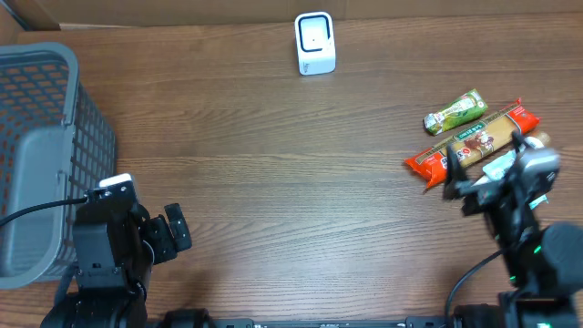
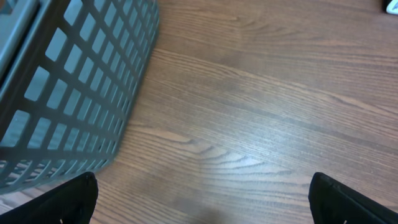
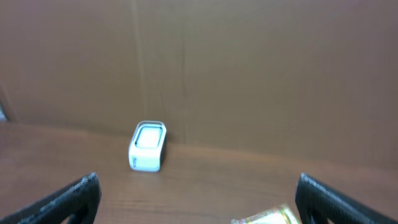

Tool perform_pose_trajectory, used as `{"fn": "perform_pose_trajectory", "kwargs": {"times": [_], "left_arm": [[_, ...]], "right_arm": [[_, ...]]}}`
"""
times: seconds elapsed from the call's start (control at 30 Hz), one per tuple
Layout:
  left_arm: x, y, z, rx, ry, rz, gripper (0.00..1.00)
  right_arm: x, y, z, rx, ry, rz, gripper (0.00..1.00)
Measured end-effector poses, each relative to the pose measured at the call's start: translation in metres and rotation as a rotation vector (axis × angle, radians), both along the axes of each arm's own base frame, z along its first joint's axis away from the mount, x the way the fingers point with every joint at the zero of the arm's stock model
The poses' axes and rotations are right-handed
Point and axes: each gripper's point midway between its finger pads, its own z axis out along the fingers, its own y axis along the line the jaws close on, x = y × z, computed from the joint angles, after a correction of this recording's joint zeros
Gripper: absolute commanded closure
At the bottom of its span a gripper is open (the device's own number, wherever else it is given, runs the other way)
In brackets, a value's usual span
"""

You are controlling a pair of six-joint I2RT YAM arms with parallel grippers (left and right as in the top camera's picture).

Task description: Scan the item barcode

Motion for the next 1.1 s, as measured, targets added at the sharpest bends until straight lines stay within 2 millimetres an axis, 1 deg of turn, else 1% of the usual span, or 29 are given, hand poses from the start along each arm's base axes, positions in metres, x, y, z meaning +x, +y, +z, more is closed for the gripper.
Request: {"fn": "perform_pose_trajectory", "kwargs": {"times": [0.13, 0.17, 0.23, 0.3, 0.33, 0.5, 0.6, 0.67, 0.7, 0.73, 0.77, 1.1], "left_arm": [[0.0, 0.0, 0.0, 0.0, 0.001, 0.0, 0.0], [0.0, 0.0, 0.0, 0.0, 0.0, 0.0, 0.0], [0.0, 0.0, 0.0, 0.0, 0.0, 0.0, 0.0], [0.0, 0.0, 0.0, 0.0, 0.001, 0.0, 0.0], [0.0, 0.0, 0.0, 0.0, 0.001, 0.0, 0.0], [0.0, 0.0, 0.0, 0.0, 0.0, 0.0, 0.0], [0.0, 0.0, 0.0, 0.0, 0.0, 0.0, 0.0], [0.0, 0.0, 0.0, 0.0, 0.001, 0.0, 0.0], [0.0, 0.0, 0.0, 0.0, 0.0, 0.0, 0.0], [0.0, 0.0, 0.0, 0.0, 0.001, 0.0, 0.01], [0.0, 0.0, 0.0, 0.0, 0.0, 0.0, 0.01], [0.0, 0.0, 0.0, 0.0, 0.001, 0.0, 0.0]], "right_arm": [[-0.008, 0.007, -0.037, -0.002, -0.098, 0.031, 0.0], [-0.01, 0.008, -0.045, -0.001, -0.108, 0.036, 0.0], [-0.013, 0.012, -0.067, -0.001, -0.109, 0.05, 0.0], [-0.016, 0.013, -0.083, 0.0, -0.107, 0.058, 0.0], [-0.017, 0.014, -0.088, 0.0, -0.109, 0.06, 0.0], [-0.024, 0.014, -0.094, 0.001, -0.16, 0.061, 0.0], [-0.024, 0.014, -0.102, 0.001, -0.134, 0.062, 0.0], [-0.023, 0.014, -0.111, 0.0, -0.098, 0.062, 0.0], [-0.022, 0.014, -0.118, -0.002, -0.069, 0.064, 0.0], [-0.022, 0.014, -0.13, -0.002, -0.022, 0.064, 0.0], [-0.022, 0.014, -0.136, -0.002, 0.005, 0.066, 0.0], [-0.022, 0.014, -0.136, 0.036, 0.015, 0.065, 0.0]]}}
